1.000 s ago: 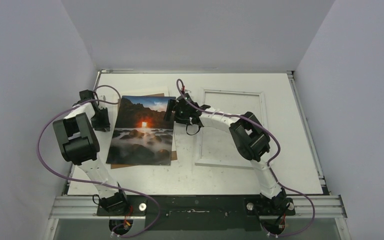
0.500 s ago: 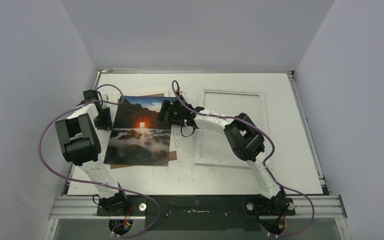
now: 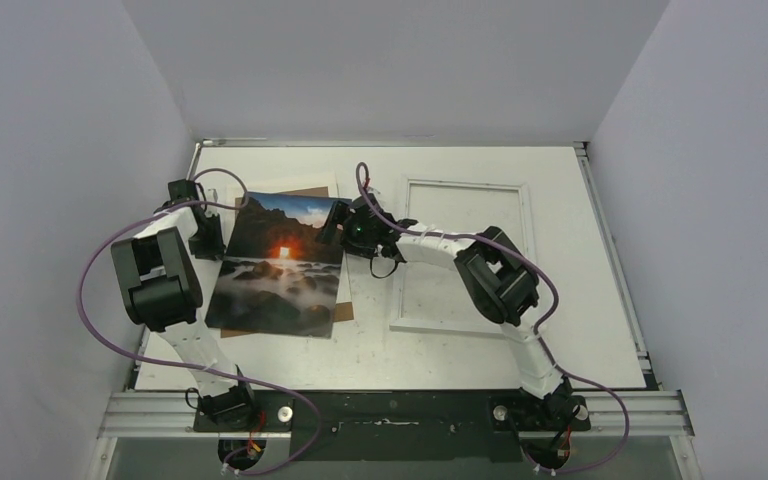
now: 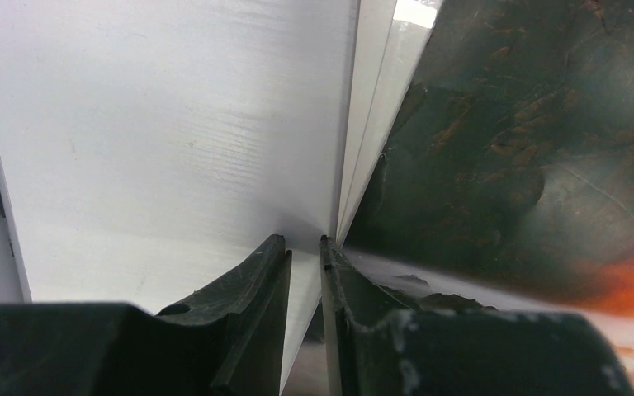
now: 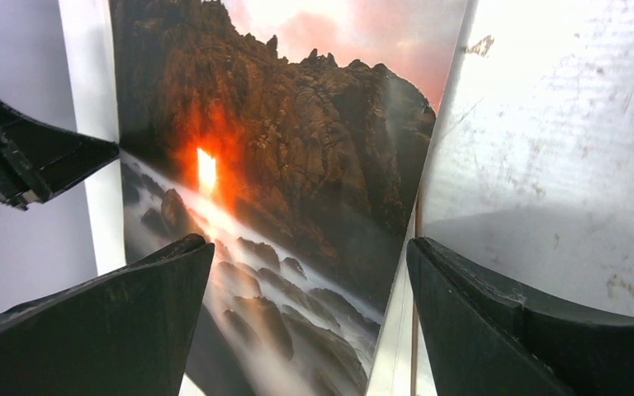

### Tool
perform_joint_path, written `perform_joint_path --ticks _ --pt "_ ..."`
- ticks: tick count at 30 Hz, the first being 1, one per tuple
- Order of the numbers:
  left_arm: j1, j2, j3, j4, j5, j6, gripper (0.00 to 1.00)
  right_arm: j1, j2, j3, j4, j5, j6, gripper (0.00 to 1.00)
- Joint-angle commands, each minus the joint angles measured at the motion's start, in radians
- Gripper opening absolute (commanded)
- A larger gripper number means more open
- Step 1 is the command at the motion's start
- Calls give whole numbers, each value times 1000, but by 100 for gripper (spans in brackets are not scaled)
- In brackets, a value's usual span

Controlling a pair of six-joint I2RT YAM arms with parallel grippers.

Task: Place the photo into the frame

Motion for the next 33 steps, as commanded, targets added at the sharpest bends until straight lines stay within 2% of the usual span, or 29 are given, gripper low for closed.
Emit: perform_joint_path --ticks 1,10,19,26,33 --pt "-27 -6 -34 -31 57 -20 20 24 -132 -36 184 -108 65 90" --pt "-27 -12 -39 -27 52 -13 19 30 -202 -118 327 -159 82 90" --pt "-27 -21 -36 -30 57 -11 18 29 -133 -250 645 -263 231 90" --pt "-27 -39 -36 -35 62 -11 18 25 -124 -259 586 -262 198 90" --pt "-27 -43 -38 -36 61 -8 18 21 -113 -279 657 -294 238 90"
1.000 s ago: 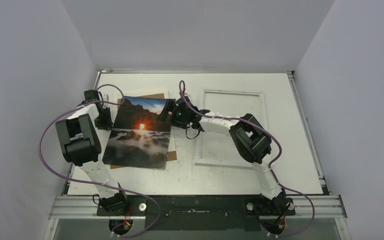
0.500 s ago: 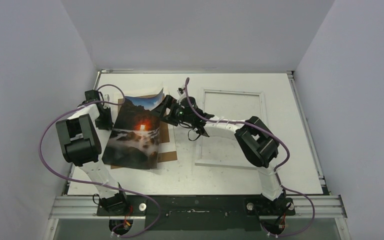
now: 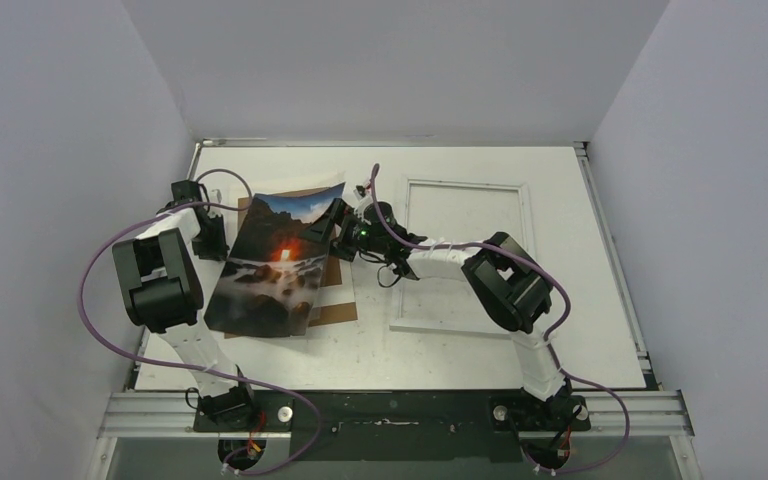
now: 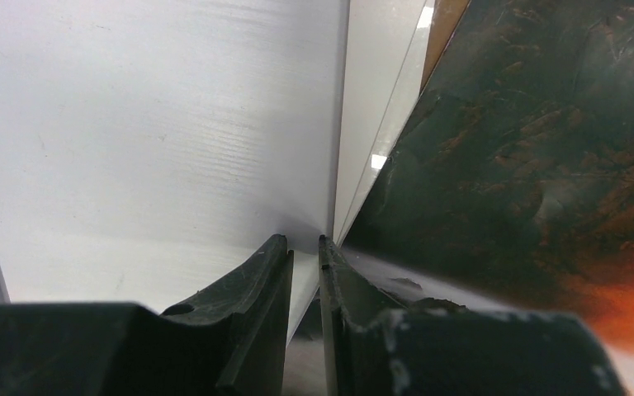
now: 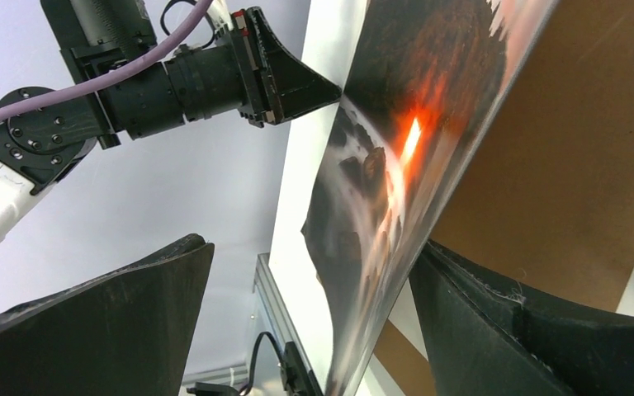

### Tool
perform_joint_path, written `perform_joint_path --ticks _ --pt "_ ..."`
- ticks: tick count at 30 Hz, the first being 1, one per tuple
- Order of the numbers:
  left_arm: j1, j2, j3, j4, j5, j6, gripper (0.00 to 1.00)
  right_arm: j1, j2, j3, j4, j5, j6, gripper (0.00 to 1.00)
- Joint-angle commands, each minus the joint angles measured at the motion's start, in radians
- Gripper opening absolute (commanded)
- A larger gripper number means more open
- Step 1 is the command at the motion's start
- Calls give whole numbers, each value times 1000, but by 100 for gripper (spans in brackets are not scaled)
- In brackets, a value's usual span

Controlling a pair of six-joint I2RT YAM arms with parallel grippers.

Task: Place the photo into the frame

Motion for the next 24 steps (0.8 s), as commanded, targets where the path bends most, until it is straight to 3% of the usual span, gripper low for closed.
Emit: perform_joint_path --ticks 1,6,11,18,21,24 --pt "-14 -27 -17 -42 49 -8 18 3 2 -21 130 -43 33 90" --pt "-13 -24 -12 -46 48 -8 18 -8 -40 -66 166 -58 46 97" --pt "-8 -22 -4 -53 51 -7 18 -10 -84 -120 200 -71 36 82" --pt "1 -20 -1 -55 48 -2 18 -14 -123 -148 259 -84 70 82" --pt "6 -22 4 -60 47 2 17 -15 -131 -145 260 -84 71 74" --pt "12 -22 8 -65 48 4 17 -17 -131 -141 258 -93 71 58"
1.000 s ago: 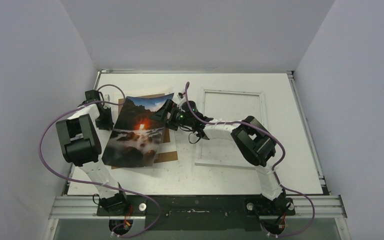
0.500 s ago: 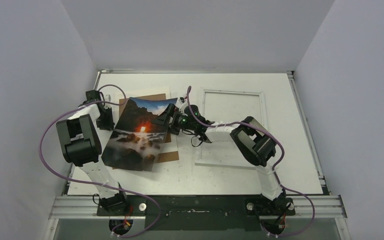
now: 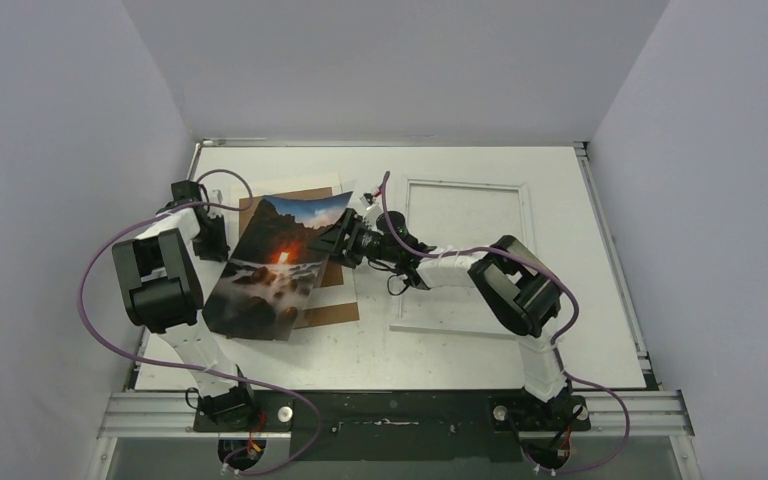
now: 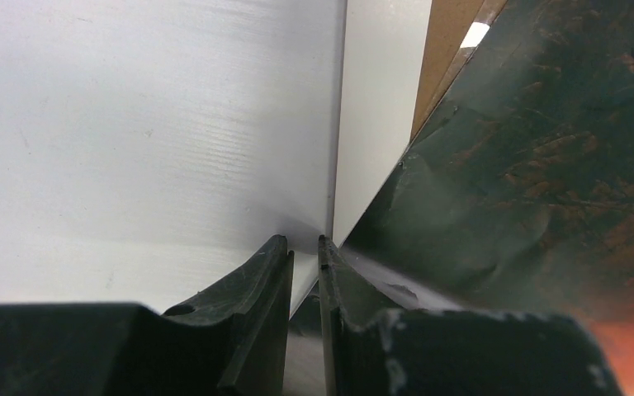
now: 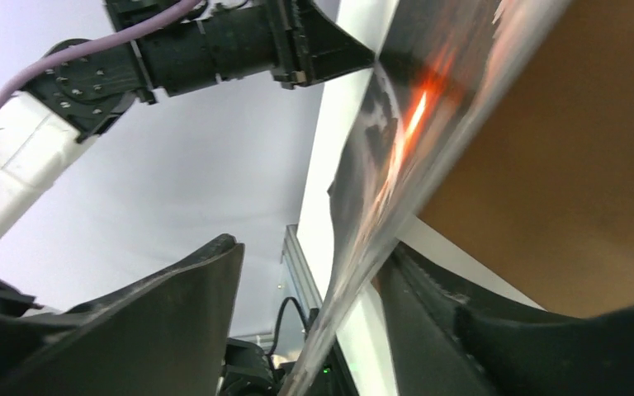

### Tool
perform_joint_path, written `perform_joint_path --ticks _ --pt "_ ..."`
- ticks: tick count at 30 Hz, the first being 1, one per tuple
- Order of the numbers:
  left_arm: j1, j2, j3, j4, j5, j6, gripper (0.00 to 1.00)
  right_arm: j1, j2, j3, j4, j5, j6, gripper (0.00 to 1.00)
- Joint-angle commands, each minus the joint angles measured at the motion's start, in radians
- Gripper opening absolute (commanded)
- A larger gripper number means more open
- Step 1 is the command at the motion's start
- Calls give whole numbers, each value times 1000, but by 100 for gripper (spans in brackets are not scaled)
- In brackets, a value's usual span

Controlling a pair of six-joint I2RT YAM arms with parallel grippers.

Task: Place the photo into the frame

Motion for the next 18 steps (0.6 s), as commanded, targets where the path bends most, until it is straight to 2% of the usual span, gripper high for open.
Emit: perform_joint_path --ticks 1,5,14,18 --pt "10 -22 11 -55 33 5 17 -9 -76 16 99 -23 2 53" --pt "15 -19 22 -65 32 9 17 -11 -75 14 86 -26 2 38" --pt "25 -21 28 -70 28 10 17 -15 -69 33 84 -43 11 31" --pt "36 -20 29 -68 20 14 17 -19 -70 34 70 -44 2 23"
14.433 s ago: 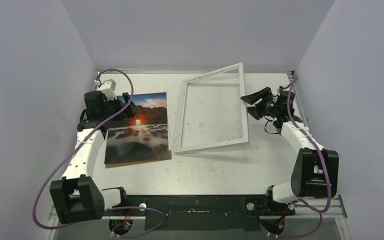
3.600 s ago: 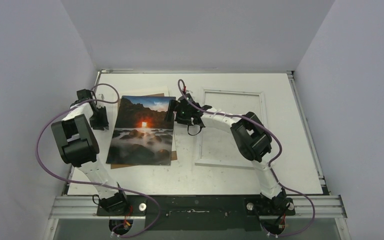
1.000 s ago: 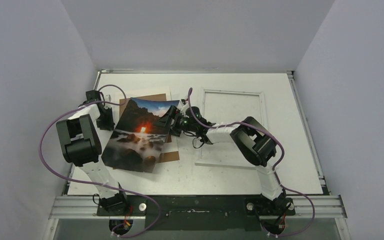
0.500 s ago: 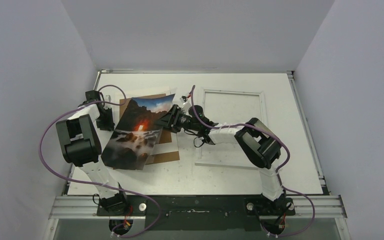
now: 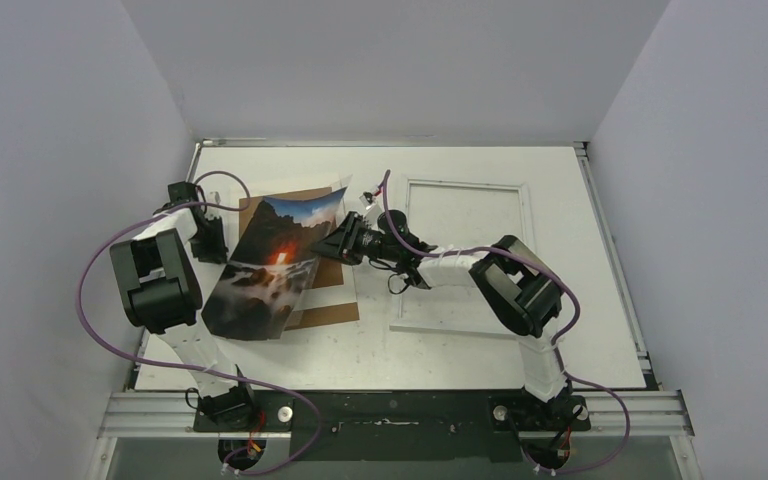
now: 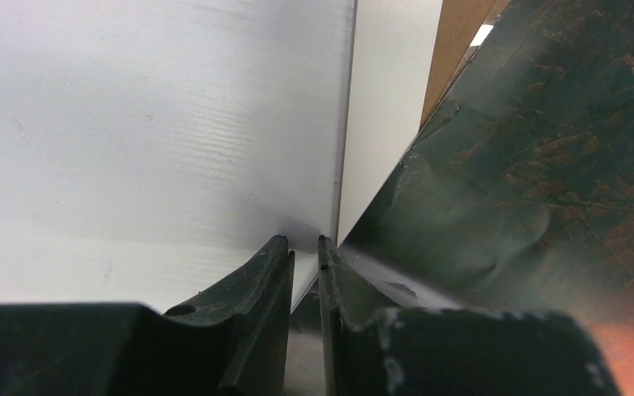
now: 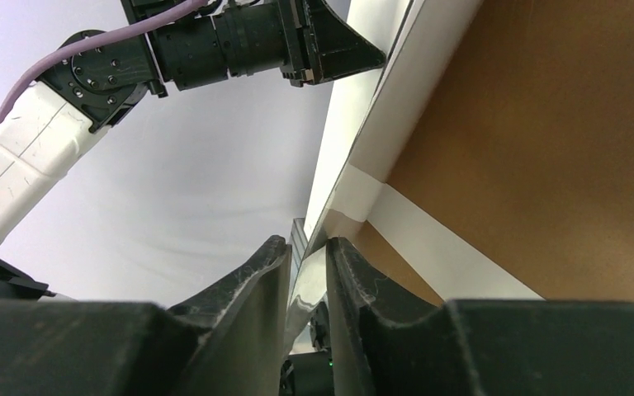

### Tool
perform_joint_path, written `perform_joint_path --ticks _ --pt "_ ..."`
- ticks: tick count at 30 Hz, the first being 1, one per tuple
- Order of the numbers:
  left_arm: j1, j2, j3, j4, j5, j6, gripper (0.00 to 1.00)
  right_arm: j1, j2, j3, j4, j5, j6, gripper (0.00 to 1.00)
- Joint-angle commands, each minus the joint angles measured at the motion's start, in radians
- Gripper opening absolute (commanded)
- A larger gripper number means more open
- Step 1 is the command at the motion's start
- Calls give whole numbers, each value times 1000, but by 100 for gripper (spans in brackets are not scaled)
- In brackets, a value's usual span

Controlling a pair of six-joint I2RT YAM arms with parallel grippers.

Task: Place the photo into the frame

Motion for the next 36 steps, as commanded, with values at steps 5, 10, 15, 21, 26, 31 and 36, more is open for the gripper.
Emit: perform_joint_path --ticks 5,10,15,21,26,31,36 --pt "23 -14 23 -39 6 15 17 -14 -50 34 41 -19 -4 18" --pt "28 -14 25 -37 -2 19 17 -21 -56 19 52 -25 2 18" --pt "38 -13 32 -39 -9 26 17 -29 -71 12 57 -37 1 18" --pt "39 -13 15 -30 -4 26 17 -31 -75 10 54 -48 1 29" --pt "37 -7 6 -25 1 20 17 -30 -65 -2 73 -49 15 25" --pt "37 -10 6 -26 0 26 17 -30 -64 0 63 -48 12 16" --pt "37 -10 15 -34 1 26 17 -33 -70 -1 61 -55 13 10"
